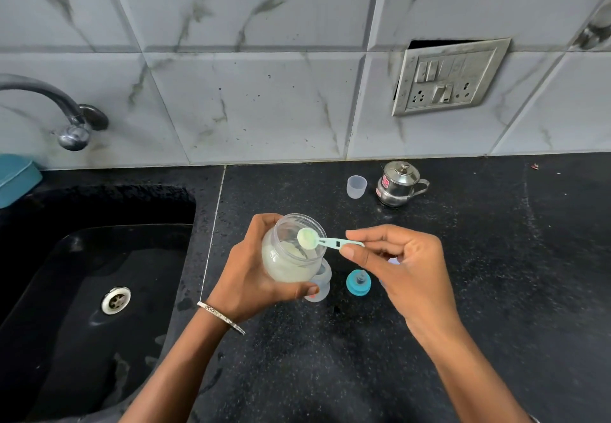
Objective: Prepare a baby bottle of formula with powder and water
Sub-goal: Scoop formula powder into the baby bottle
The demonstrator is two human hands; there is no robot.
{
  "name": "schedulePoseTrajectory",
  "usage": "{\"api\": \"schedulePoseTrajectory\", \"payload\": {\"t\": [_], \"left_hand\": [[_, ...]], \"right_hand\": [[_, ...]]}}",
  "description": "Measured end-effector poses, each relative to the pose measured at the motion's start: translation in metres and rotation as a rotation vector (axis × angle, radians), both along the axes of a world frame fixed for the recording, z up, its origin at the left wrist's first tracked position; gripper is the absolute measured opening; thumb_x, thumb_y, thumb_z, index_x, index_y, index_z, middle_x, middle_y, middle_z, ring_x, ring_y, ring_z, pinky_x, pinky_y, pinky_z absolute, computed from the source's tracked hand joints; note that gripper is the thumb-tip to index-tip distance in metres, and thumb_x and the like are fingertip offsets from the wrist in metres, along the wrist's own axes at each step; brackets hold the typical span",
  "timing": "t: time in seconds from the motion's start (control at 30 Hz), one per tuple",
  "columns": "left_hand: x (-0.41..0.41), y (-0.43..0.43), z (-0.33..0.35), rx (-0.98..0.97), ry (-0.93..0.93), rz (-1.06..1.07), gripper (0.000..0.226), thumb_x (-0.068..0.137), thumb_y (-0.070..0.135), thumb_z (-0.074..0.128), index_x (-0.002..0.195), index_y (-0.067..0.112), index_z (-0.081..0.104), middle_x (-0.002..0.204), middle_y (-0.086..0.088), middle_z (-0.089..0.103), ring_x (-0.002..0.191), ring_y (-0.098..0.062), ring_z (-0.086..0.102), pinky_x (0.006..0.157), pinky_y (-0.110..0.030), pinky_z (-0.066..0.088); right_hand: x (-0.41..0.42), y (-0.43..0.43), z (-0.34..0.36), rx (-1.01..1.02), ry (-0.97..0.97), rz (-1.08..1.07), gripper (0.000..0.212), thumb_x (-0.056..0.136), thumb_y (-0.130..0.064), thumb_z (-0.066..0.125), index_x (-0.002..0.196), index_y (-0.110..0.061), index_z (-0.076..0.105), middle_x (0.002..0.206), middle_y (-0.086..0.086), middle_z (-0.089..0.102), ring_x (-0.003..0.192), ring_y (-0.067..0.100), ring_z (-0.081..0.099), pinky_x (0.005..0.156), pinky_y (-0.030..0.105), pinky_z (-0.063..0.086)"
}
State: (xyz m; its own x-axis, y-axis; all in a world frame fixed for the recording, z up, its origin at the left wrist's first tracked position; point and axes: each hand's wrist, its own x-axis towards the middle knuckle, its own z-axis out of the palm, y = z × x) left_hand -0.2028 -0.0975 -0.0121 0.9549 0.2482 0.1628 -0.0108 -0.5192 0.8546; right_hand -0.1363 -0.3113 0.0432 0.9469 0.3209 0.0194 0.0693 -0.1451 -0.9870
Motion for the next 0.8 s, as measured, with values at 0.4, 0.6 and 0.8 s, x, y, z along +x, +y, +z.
{"api": "schedulePoseTrajectory", "payload": {"t": [0.4,0.6,0.8], "left_hand": [[0.003,-0.001,0.005,-0.04,0.008,0.015,0.102,0.043,0.056,0.092,0.127,0.025,0.045,0.115,0.022,0.063,0.106,0.005,0.061,0.08,-0.007,0.047],[0.001,-0.002,0.003,-0.027,0.01,0.017,0.1,0.046,0.043,0.099,0.127,0.024,0.045,0.113,0.022,0.063,0.105,0.007,0.061,0.079,-0.005,0.046],[0.0,-0.003,0.0,-0.018,0.01,0.023,0.098,0.047,0.038,0.1,0.127,0.023,0.045,0.115,0.02,0.063,0.104,0.005,0.061,0.078,-0.007,0.047]], "right_hand": [[-0.001,0.004,-0.011,-0.058,-0.273,0.011,0.028,0.08,-0.012,0.086,0.103,-0.029,0.082,0.094,-0.018,0.08,0.087,0.015,0.075,0.084,0.043,0.061],[-0.003,0.004,-0.016,-0.003,-0.262,0.011,0.047,0.083,-0.012,0.084,0.126,-0.025,0.073,0.088,-0.013,0.08,0.079,0.01,0.073,0.081,0.027,0.058],[-0.001,0.005,-0.02,0.009,-0.184,0.012,0.021,0.082,-0.01,0.084,0.097,-0.024,0.083,0.091,-0.012,0.081,0.082,0.013,0.073,0.078,0.042,0.061]]}}
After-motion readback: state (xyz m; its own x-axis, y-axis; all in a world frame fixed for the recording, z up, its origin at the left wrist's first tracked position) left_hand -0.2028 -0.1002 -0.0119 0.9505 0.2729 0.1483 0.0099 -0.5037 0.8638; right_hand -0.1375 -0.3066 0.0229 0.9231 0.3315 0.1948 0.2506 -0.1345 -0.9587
